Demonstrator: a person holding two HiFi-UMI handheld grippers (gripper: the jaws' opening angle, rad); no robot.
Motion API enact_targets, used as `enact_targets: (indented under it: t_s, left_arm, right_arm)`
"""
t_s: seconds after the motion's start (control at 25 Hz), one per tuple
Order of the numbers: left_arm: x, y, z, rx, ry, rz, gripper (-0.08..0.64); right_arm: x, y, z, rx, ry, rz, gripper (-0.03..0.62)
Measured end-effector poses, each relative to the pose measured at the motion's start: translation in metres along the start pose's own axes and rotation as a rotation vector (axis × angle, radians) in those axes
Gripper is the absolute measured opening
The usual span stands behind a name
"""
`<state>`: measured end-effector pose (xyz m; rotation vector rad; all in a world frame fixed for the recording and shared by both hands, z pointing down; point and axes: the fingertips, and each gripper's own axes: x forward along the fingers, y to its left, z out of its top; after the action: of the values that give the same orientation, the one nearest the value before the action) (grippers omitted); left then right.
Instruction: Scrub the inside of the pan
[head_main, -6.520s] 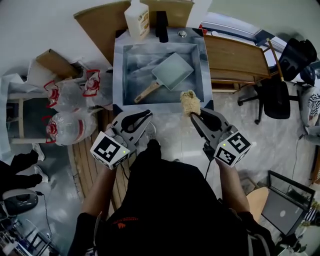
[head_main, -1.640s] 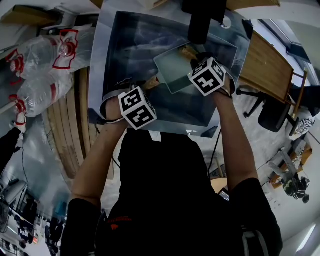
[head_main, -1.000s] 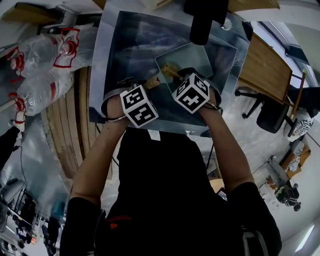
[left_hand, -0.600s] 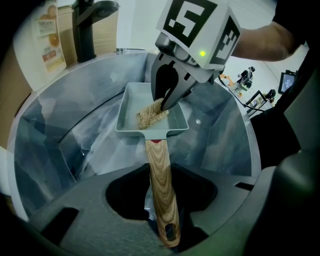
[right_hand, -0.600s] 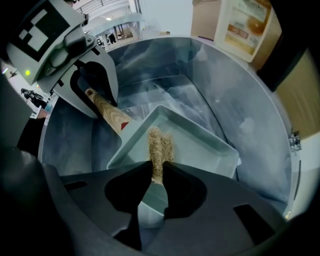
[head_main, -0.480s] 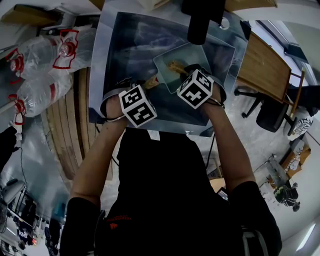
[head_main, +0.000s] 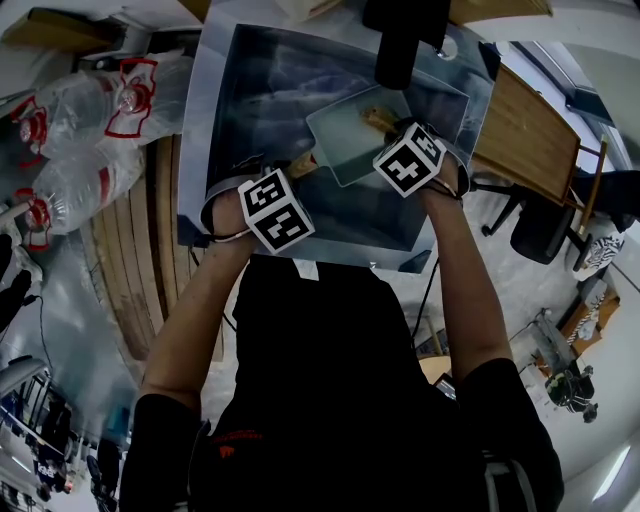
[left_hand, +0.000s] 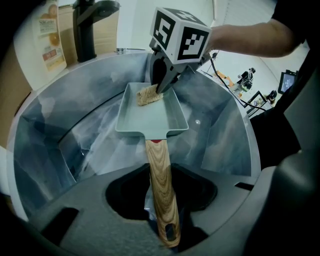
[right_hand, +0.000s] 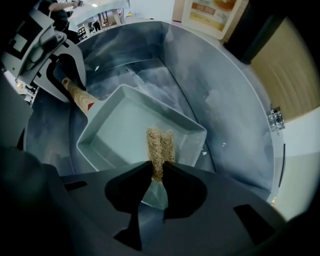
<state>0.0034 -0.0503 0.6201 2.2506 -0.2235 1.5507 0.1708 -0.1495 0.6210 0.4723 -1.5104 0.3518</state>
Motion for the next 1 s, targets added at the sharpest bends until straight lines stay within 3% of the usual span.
enact_targets:
  t_s: [0.16,0.56,1.0]
  left_arm:
    - [0.000,0.000,0.000,0.003,0.002,0.000,0.146]
    - [-0.001,0.000,0.000,-0.003,-0.006,0.001,0.146]
    - [-0.001,0.001,0.001,-0.017,-0.010,0.001,0.144]
  right_arm:
    - [-0.013,0.011,0.005,-0.022,-0.025,0.029,0.074]
    - [-0.024,0.086,0.025,-0.095,-0.080,0.220,0.074]
    - [-0.008,0.095,0.023,-0.119,-0.048,0.212,0.074]
